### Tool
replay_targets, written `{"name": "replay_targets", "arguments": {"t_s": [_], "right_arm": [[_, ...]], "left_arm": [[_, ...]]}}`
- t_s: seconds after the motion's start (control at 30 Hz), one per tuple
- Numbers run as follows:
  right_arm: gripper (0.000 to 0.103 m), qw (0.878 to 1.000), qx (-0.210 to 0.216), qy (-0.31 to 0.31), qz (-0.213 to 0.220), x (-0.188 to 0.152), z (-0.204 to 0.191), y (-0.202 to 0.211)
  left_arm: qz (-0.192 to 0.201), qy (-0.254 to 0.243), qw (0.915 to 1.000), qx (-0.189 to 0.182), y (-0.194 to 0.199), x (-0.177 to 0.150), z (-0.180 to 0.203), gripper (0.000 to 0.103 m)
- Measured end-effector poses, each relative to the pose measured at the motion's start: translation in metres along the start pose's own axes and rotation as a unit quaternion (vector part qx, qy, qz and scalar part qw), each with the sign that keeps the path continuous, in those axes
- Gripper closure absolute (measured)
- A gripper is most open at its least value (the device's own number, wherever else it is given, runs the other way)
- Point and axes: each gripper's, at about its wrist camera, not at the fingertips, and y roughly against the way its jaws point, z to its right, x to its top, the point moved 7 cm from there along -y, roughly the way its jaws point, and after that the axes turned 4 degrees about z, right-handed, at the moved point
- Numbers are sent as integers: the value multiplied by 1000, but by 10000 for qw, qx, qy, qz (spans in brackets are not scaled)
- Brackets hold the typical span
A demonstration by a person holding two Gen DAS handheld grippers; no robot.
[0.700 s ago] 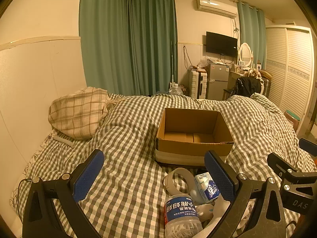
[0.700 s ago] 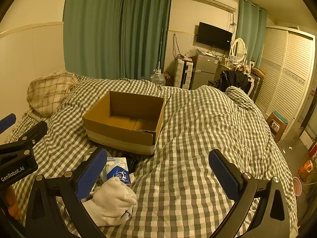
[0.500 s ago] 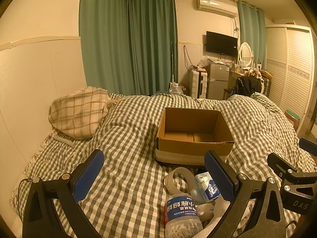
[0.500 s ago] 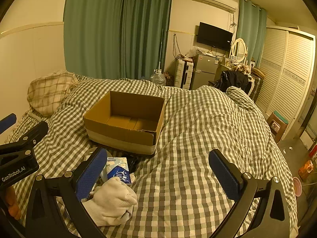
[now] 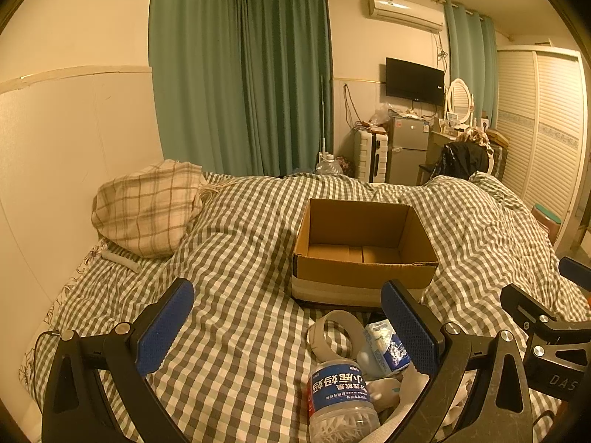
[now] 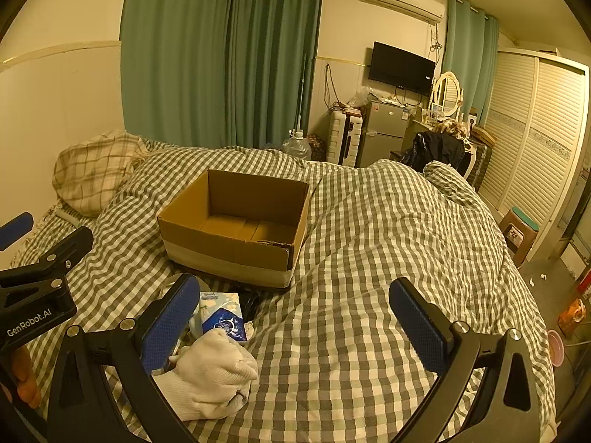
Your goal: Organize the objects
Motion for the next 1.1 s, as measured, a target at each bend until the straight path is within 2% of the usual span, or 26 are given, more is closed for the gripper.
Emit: {"name": "replay_targets", "arguments": {"t_s": [0.63, 0.7, 0.83, 0.97, 1.1], "right_arm": [[0, 10000, 31, 16, 54, 2, -2, 6], [0, 10000, 39, 10, 29, 0, -1, 6], [0, 9999, 78, 1, -108, -10, 1, 0], [0, 9996, 91, -37, -281, -21, 5, -9], [0, 9990, 83, -57, -427, -30, 7, -19]], "left_arm": [[-11, -55, 10000, -36, 2, -4, 2, 0], [-169, -83, 9998, -62, -3, -9, 3, 0], [-774, -87, 9969, -130, -26, -39, 6, 0], [-1458, -158, 9890, -212, -50, -77, 14, 0], [-1952, -294, 9791, -488, -59, -110, 30, 0]]}}
